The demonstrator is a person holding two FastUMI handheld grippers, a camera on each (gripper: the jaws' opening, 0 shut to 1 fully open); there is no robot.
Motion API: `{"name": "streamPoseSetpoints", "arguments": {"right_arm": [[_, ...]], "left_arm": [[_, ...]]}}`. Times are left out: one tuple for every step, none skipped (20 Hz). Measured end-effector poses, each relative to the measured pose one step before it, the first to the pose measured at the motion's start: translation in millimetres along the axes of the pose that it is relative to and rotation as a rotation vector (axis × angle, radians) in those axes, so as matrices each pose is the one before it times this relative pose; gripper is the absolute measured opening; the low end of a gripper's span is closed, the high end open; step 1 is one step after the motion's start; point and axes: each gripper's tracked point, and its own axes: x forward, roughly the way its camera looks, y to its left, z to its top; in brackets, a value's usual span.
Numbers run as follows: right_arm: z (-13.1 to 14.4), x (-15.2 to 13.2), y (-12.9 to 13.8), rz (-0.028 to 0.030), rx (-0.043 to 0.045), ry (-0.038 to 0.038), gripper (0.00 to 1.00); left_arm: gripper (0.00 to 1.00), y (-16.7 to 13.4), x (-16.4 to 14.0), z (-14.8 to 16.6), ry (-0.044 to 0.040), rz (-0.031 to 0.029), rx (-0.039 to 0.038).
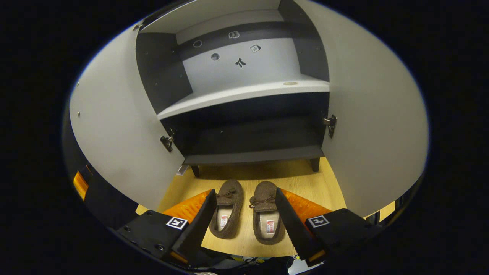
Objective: Grab one shoe with the right hand and put it into the shoe cabinet, grab the other shoe with the left hand and put it into the shoe cabinet; then close the right door with the right hand and the left door with the left hand.
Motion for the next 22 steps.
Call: {"name": "streamPoseSetpoints", "arguments": {"right_arm": [[-8.35,6.6,2.41,0.01042,-0.0097,0.02869,0.98],[-10.33,8.01,2.09,0.00695,-0.011,0.02541,0.98],[-8.68,8.1,1.8,0.00399,-0.013,0.0237,0.98],[-9.93,9.88,0.01,-0.00531,-0.01399,0.02849,0.98],[-9.7,8.8,0.22,-0.00337,-0.00927,0.02822,0.98],[-9.28,9.57,1.65,-0.0034,-0.00259,0.0259,0.92],[-7.55,8.02,0.23,-0.00263,-0.00167,0.02386,0.99],[-6.51,8.84,-1.15,-0.00938,-0.00327,0.02098,0.92],[-8.18,7.42,-2.62,-0.00892,-0.00569,0.02178,0.98],[-7.59,7.8,-0.96,-0.00428,-0.00596,0.02407,0.98],[-6.45,3.84,-1.92,-0.00504,-0.00478,0.02321,0.96],[-5.86,6.92,-3.12,-0.00969,-0.00979,0.01805,0.94],[-3.24,3.7,-3.98,-0.01403,-0.01612,0.0096,0.93],[-3.65,5.74,-5.47,-0.01993,-0.01955,0.0074,0.93],[-3.11,5.48,-3.98,-0.01549,-0.01573,0.01218,0.93],[-2.46,4.62,-1.22,-0.00852,-0.00997,0.00966,0.93],[-0.6,7.58,-1.07,-0.00538,-0.00913,0.01345,0.77],[-2.28,6.29,-0.64,-0.00878,-0.00712,0.00864,0.75],[1.46,7.87,-1.5,-0.01048,-0.0018,0.00363,0.65],[-0.14,7.94,-0.06,-0.01067,0.00459,0.00844,0.58],[3.14,5.4,-0.33,-0.0101,0.00551,-0.00169,0.57],[4.8,4.6,-0.72,-0.01356,0.00476,-0.01124,0.56]], "left_arm": [[0.94,0.88,-1.96,-0.18,0.00135,0.00271,-0.00058],[0.94,1.36,-1.04,-0.09,0.00115,0.00461,0.00011],[0.94,1.38,-1.38,-1.5,0.00197,0.00427,-0.00149],[0.94,1.47,-0.19,-2.28,0.00164,0.00401,-0.00306],[0.95,2.29,0.06,-0.65,0.0022,0.0049,-0.0031],[0.95,2.32,0.01,-2.12,0.00359,0.00383,-0.00215],[0.95,1.76,-0.91,-1.37,0.00429,0.00447,-0.00126],[0.95,2.01,0.52,-1.95,0.00411,0.00436,-0.001],[1.0,1.43,-0.05,-1.71,0.00324,0.00287,-0.00005],[1.0,1.02,-0.38,-2.67,0.00524,0.00184,0.00081],[0.95,1.12,-0.27,-3.04,0.00805,0.00269,0.00195],[0.95,1.68,0.03,-3.81,0.00772,0.00317,0.00267],[0.95,1.14,0.06,-2.65,0.00632,0.00341,0.00288],[1.0,1.28,-0.33,-2.89,0.00536,0.00384,0.00164],[1.0,1.25,0.3,-2.44,0.00552,0.00357,-0.00064],[0.95,1.08,0.6,-1.88,0.00662,0.00284,-0.00253],[0.95,0.03,0.77,-4.02,0.00716,0.00215,-0.00291],[0.94,0.86,1.24,-1.74,0.00652,0.00166,-0.00282],[0.94,0.83,0.86,-2.2,0.00481,0.00103,-0.00167],[0.94,0.54,1.56,-0.75,0.00355,0.00057,0.00082],[0.94,0.55,0.68,-1.01,0.00258,-0.00044,0.00288],[0.94,0.25,1.66,-0.06,0.00313,-0.00033,0.00553]]}}
